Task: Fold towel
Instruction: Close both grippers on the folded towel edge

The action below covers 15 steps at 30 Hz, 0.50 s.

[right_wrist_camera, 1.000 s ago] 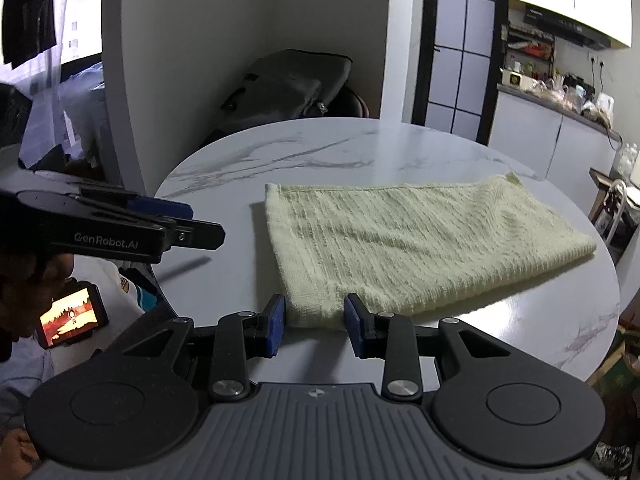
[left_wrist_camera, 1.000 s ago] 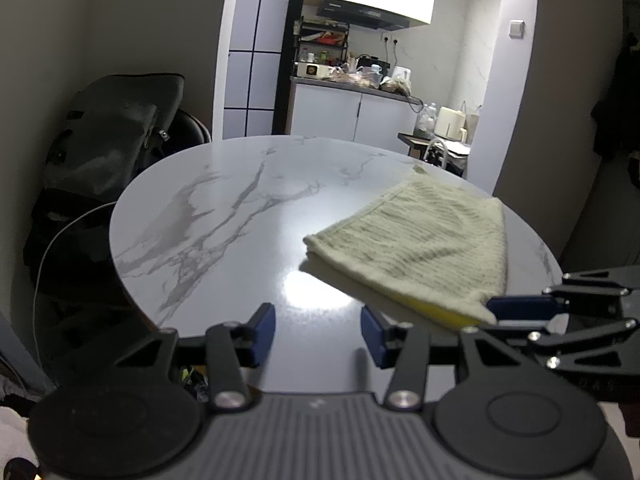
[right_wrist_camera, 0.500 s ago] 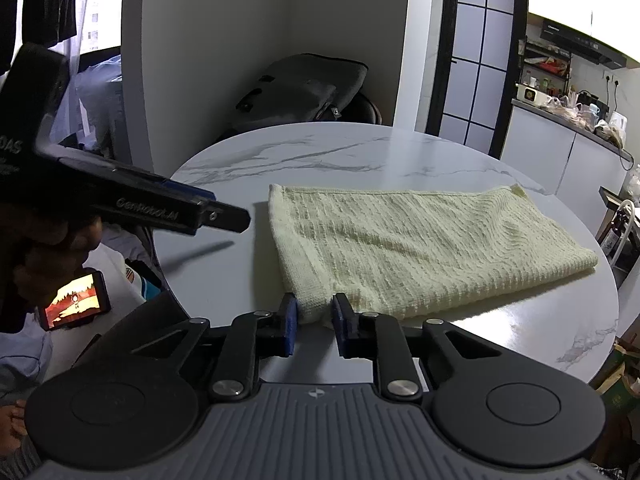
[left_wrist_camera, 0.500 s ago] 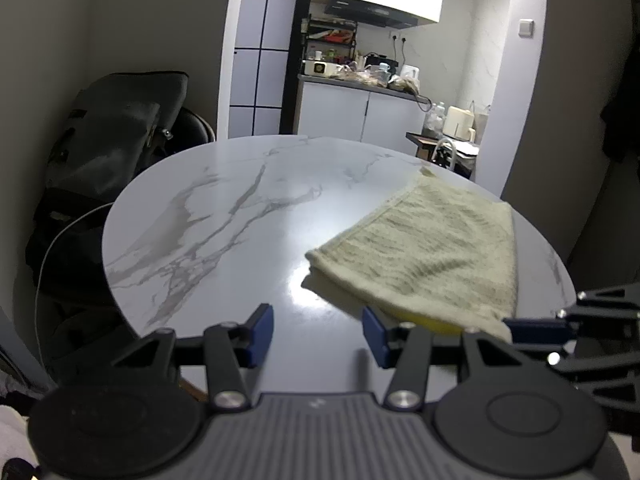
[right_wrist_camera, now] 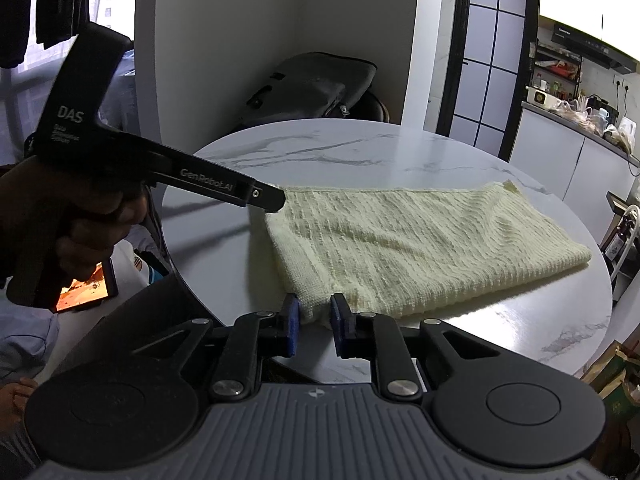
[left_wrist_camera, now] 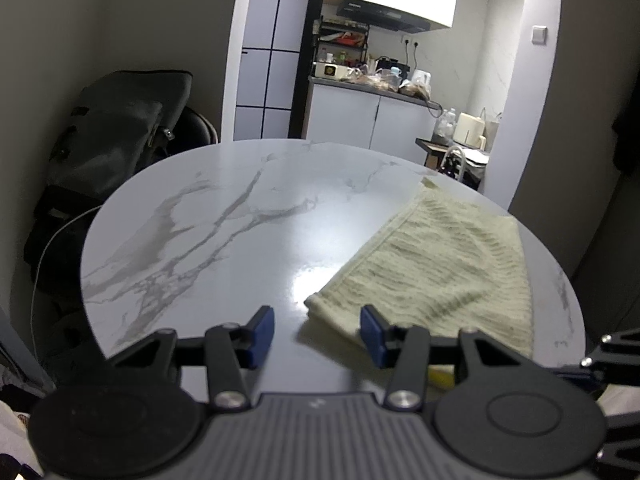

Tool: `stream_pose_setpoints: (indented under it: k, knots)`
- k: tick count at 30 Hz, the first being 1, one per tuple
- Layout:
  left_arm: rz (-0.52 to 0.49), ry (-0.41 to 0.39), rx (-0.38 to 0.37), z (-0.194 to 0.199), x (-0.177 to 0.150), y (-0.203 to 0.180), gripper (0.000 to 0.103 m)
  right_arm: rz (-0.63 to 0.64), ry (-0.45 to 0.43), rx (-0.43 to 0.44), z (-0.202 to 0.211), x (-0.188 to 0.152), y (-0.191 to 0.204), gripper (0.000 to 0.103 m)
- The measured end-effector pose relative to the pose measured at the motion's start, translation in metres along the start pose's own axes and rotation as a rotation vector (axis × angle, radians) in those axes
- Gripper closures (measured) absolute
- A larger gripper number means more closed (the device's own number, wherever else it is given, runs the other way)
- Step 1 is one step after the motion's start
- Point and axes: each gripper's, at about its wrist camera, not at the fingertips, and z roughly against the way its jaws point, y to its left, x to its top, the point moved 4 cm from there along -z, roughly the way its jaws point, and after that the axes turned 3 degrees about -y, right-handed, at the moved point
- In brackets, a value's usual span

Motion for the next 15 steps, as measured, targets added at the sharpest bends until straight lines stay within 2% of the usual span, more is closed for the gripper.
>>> stream_pose_setpoints:
  k: [8, 10, 15]
  knots:
    - [-0.063, -0.005, -0.023, -0.009, -0.002, -0.015, 0.053, 0.008, 0.001, -0.01, 0.009, -0.004, -0.007, 0.082]
    - [-0.096, -0.008, -0.019, -0.01, -0.004, -0.019, 0.061, 0.007, -0.001, -0.011, 0.009, -0.003, -0.006, 0.079]
    - [-0.106, -0.009, -0.017, -0.01, -0.005, -0.019, 0.066, -0.006, -0.006, -0.011, 0.008, -0.001, -0.004, 0.072]
